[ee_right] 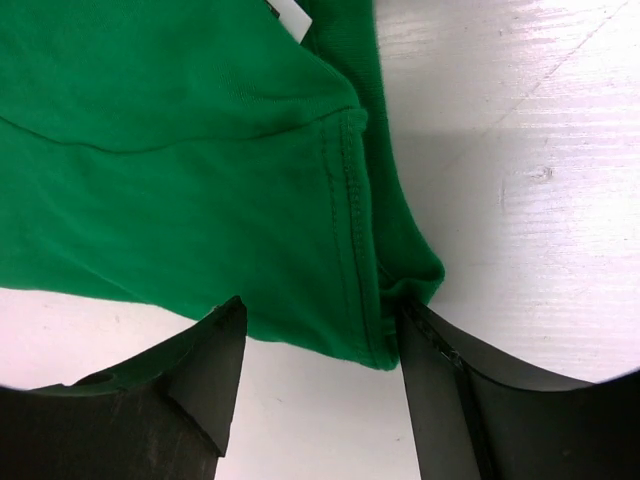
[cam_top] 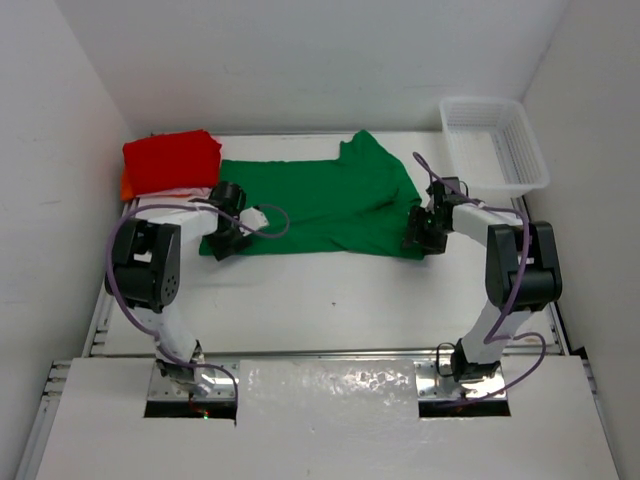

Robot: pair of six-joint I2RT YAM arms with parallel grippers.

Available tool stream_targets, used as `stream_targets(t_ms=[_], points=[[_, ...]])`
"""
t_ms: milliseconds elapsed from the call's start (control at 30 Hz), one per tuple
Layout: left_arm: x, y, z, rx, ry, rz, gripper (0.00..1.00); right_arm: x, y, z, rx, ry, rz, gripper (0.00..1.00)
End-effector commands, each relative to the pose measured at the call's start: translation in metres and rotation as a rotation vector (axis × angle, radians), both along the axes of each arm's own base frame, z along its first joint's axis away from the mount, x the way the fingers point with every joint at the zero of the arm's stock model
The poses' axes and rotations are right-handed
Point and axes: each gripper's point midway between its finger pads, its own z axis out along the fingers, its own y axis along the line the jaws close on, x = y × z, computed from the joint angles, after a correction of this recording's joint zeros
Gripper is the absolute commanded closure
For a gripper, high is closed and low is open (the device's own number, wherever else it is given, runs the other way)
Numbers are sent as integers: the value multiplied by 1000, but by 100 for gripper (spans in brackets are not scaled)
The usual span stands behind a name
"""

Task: Fold and stack the t-shirts

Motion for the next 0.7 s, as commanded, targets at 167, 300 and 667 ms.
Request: stream_targets(t_ms=[167,300,667], points=[[3,15,-18,79,-83,18,39,-9,-10,-25,-47,47,-40,45],[0,3,-19,-3,-84,47,100,-16,-12,-28,-46,68,-40,96],[-102,40,-5,128,73,62,100,-115,-21,-12,-68,144,-35,100]])
